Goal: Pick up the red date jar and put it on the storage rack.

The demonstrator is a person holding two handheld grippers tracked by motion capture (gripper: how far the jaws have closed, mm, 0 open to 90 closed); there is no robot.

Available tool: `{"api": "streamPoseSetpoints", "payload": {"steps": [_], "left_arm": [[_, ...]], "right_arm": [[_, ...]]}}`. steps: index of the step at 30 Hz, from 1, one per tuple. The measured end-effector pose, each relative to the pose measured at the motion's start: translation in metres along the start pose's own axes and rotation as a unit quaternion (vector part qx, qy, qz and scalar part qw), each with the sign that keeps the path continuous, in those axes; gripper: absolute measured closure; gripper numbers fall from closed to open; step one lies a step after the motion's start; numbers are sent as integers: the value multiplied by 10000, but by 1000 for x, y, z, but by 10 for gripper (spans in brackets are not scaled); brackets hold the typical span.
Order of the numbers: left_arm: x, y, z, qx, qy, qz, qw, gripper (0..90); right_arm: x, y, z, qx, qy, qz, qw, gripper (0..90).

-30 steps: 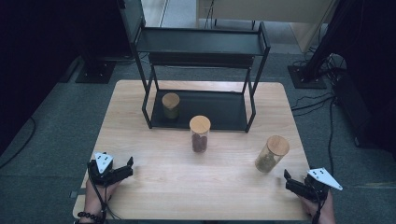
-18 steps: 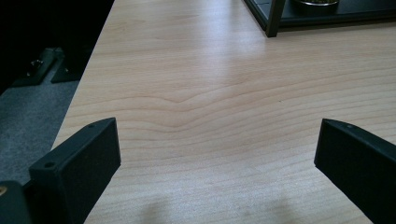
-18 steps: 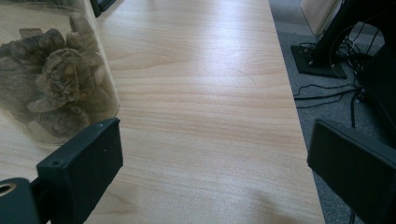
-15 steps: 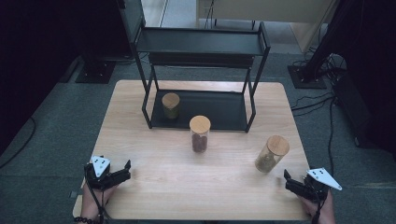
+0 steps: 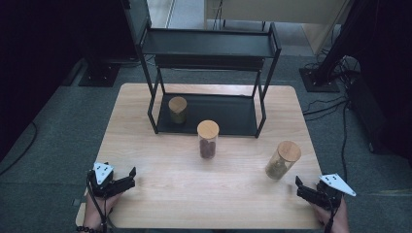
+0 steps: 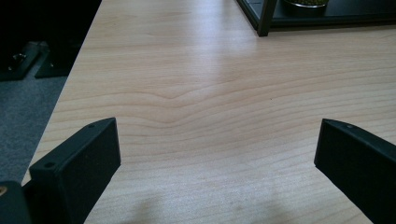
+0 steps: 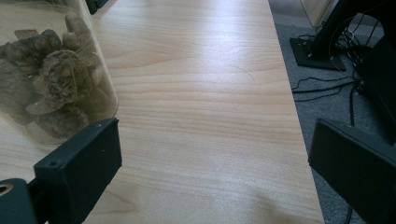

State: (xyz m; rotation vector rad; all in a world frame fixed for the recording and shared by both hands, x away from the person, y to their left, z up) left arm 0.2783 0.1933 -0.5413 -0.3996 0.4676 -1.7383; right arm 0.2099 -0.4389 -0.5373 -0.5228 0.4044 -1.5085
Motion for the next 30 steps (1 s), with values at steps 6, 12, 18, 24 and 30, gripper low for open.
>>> {"api": "streamPoseSetpoints", "payload": {"steps": [6,12,18,24,30], "left_arm": [[-2,0,0,-10,-107,-25,9999,6],[-1,0,0,-12,-59,-18,10000,6],[-1,0,0,-6,-82,-54,10000,6],[0,-1,-1,-6,1,-56,10000,6],[-1,-1,-1,14,-34,-68,10000,6]], "right_arm": [[-10,-6,5,48,11,122,9999,24],[-18,-11,6,54,35,156,9999,23],[-31,-14,4,34,-34,204,9998,23],[-48,-15,6,62,-73,316,9995,23],[-63,-14,7,41,-130,383,9992,24]]}}
Point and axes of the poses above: each handheld gripper's, and its own axes: y roughly forward along the jaws, z roughly out of its top, x roughly to its right, the point moved 4 cm from there along y, roughly forward along the jaws, and after that the axes turned 1 degree about -y, right-handed, at the moved point
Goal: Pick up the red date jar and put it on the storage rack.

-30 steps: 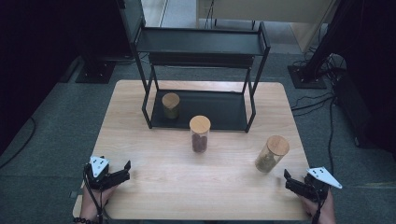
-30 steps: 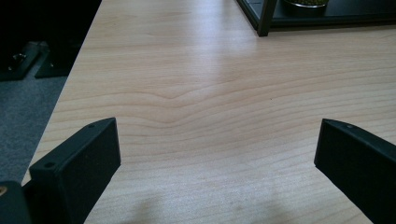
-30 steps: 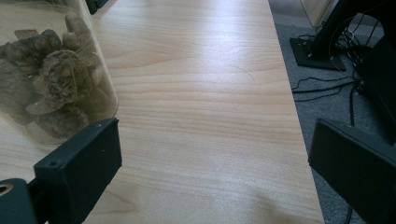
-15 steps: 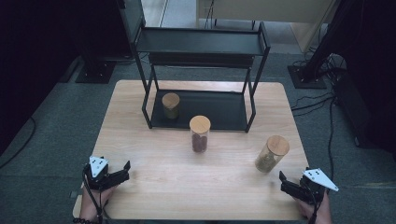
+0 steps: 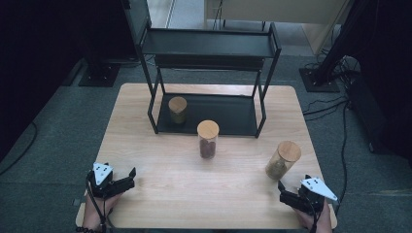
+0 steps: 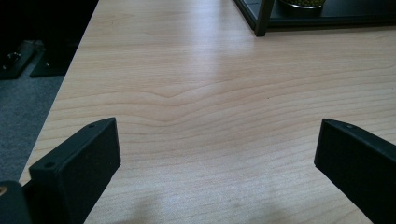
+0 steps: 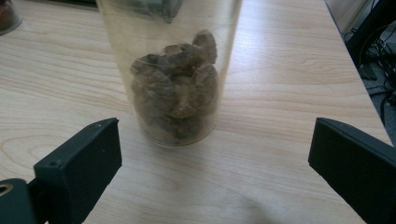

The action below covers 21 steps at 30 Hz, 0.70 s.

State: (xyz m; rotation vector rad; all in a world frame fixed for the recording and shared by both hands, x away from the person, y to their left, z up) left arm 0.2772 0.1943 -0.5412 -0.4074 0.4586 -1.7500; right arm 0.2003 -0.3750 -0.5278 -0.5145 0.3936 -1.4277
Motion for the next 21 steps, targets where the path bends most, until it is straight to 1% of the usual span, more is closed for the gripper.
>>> {"api": "streamPoseSetpoints", "payload": {"steps": [4,11,15,21], "left_arm": [[1,0,0,3,36,-7,10000,6],[0,0,0,7,28,-34,10000,6],[1,-1,0,11,52,-42,10000,6],[1,-1,0,29,33,-54,10000,6]], "right_arm": [[-8,-1,2,24,29,29,10000,24],[-22,0,4,39,-38,118,9999,24],[-30,2,3,25,-68,175,9998,23],[-42,6,3,9,-103,271,9996,24]]}}
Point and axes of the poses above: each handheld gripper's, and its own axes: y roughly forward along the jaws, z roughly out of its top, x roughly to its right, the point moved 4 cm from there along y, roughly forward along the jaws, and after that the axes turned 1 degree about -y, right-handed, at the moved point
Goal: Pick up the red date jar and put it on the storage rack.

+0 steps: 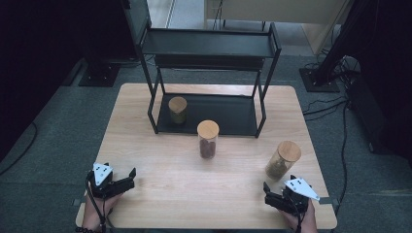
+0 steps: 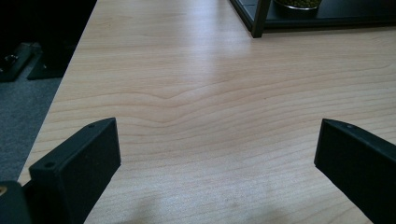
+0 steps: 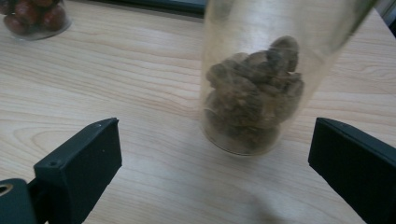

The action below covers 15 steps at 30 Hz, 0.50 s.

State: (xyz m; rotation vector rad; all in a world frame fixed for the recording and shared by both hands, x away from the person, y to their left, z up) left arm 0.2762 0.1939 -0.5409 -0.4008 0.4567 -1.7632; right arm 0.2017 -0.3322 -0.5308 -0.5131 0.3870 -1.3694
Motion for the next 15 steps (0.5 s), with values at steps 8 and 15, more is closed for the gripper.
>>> {"api": "streamPoseSetpoints", "payload": {"steps": [8,15], "left_arm": [[0,0,0,27,14,-33,10000,5],[0,-1,0,42,-31,-69,10000,0]], "right_arm": [[-15,3,4,16,-81,152,9998,23],[-24,4,8,67,-85,235,9997,21]]}}
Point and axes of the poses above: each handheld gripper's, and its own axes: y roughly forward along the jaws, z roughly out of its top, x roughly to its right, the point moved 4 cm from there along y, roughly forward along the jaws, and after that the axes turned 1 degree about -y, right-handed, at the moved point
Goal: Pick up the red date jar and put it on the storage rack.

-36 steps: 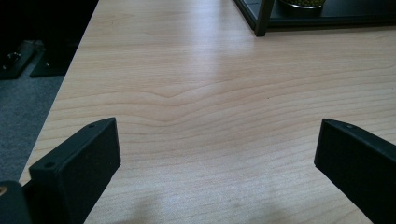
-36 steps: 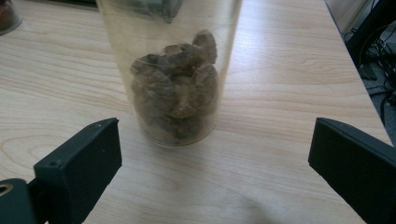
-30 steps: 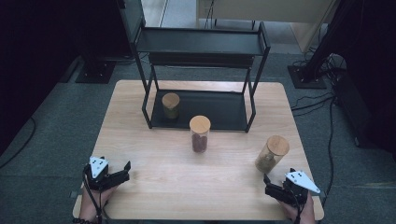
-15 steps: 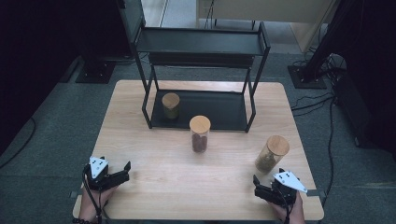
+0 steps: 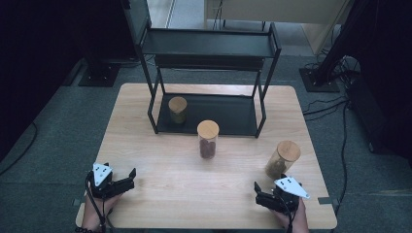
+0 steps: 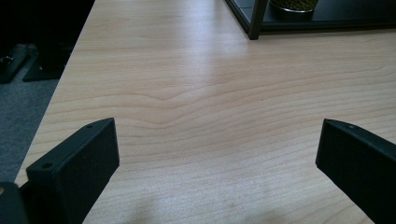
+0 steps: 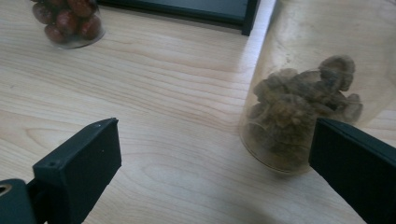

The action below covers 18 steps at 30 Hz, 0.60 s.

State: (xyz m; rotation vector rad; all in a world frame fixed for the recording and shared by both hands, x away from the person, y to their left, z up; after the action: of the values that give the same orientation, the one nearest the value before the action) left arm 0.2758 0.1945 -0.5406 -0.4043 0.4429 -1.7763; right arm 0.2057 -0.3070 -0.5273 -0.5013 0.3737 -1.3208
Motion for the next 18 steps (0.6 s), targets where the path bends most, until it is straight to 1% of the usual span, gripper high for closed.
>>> {"api": "streamPoseSetpoints", "payload": {"steps": [10,18], "left_arm": [[0,0,0,-8,33,4,10000,0],[1,0,0,-14,49,19,10000,0]], "right_arm": [[-15,1,6,61,-90,155,9998,21],[-27,7,10,83,-157,251,9995,21]]}}
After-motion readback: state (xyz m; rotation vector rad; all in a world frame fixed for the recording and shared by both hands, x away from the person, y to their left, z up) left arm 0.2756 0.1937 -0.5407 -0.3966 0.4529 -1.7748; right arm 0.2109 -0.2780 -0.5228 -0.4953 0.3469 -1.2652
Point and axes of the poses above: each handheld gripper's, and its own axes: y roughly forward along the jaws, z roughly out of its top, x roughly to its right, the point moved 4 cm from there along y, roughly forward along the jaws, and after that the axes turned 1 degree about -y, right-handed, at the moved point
